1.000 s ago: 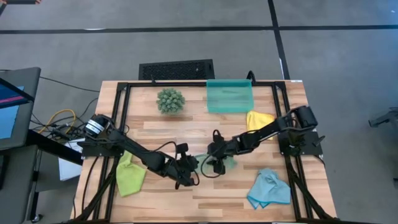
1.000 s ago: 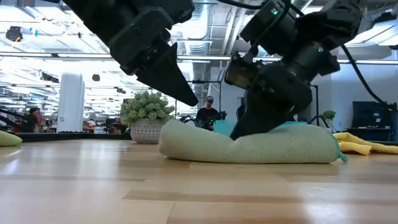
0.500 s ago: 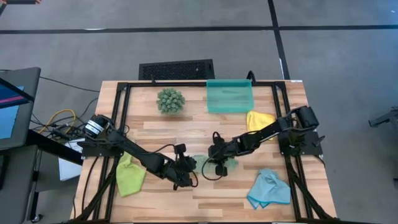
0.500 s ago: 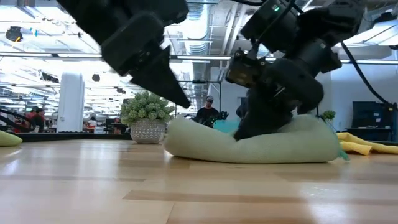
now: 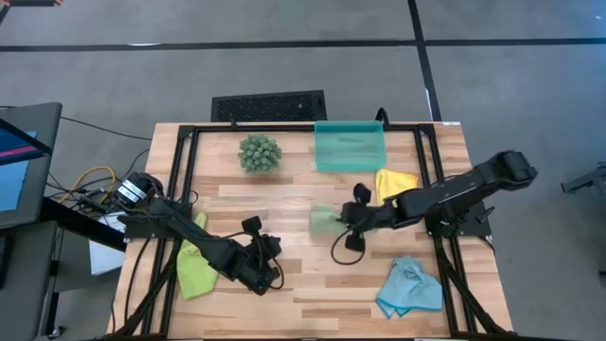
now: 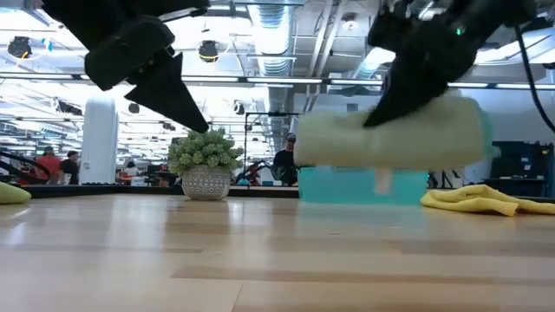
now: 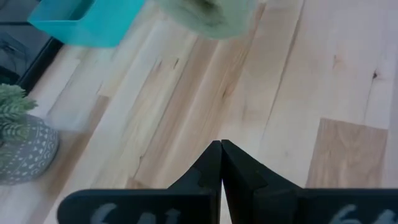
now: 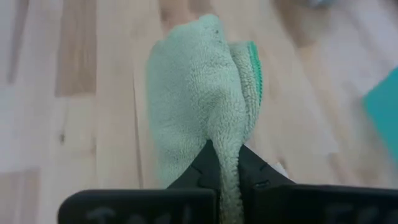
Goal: Roll microfiber towels into tight, uniform cylinder then place into a basket
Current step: Put the green microfiber cloth into the green organizer bin
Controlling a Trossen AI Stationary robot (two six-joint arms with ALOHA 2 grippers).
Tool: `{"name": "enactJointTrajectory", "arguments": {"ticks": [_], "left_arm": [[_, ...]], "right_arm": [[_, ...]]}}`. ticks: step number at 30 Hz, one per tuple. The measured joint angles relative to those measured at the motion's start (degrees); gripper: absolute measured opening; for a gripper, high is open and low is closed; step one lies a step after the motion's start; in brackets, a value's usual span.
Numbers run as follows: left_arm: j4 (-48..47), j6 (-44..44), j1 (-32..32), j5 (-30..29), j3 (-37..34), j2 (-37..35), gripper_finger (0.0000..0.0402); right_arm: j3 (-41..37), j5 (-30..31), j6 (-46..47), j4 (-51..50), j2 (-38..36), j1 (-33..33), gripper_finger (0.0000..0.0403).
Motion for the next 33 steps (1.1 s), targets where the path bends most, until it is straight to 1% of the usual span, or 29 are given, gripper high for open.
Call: {"name": "enactJointTrajectory", "arguments": {"ticks": [3, 6, 10, 13, 15, 18, 21, 23, 26, 28, 33], "left_arm": [[0.0, 0.2, 0.0, 0.0, 0.0, 0.0, 0.0002], [1.2, 1.4, 0.2, -0.4, 0.0, 0.0, 0.0002], [1.2, 2.2, 0.2, -0.2, 0.0, 0.0, 0.0002], [2.1, 6.8, 0.2, 1.2, 0.0, 0.0, 0.0002], [2.8, 10.5, 0.4, 2.2, 0.0, 0.0, 0.0002], [5.1, 15.4, 1.3, 1.6, 0.0, 0.0, 0.0002], [7.7, 19.1, 3.0, -0.4, 0.0, 0.0, 0.0002], [8.9, 20.4, 4.4, -0.6, 0.0, 0.0, 0.0002], [8.6, 20.8, 6.1, -0.6, 0.0, 0.0, 0.0002], [7.8, 20.8, 7.1, -0.5, 0.0, 0.0, 0.0002], [7.8, 24.3, 8.7, 1.0, 0.0, 0.1, 0.0002]], "right_arm": [[0.0, 2.2, -4.4, -0.4, -3.1, -1.4, 0.0034], [0.0, 2.8, -9.8, -1.0, -5.6, -5.1, 0.0026], [0.0, 2.9, -18.7, -1.4, -7.7, -14.5, 0.0029], [0.1, 1.8, -26.7, -1.4, -7.7, -23.8, 0.0039], [0.1, -1.1, -33.5, 0.0, -6.9, -30.9, 0.0039], [0.1, -9.6, -42.0, 4.0, -4.1, -41.7, 0.0030], [1.6, -19.6, -46.1, 8.1, 0.8, -50.5, 0.0026], [2.7, -24.0, -47.3, 9.7, 4.7, -54.5, 0.0030], [5.5, -29.9, -47.4, 11.3, 10.6, -58.0, 0.0042], [6.9, -32.3, -47.8, 11.3, 14.1, -59.2, 0.0044], [9.9, -31.8, -48.8, 10.9, 20.2, -59.9, 0.0044]]}}
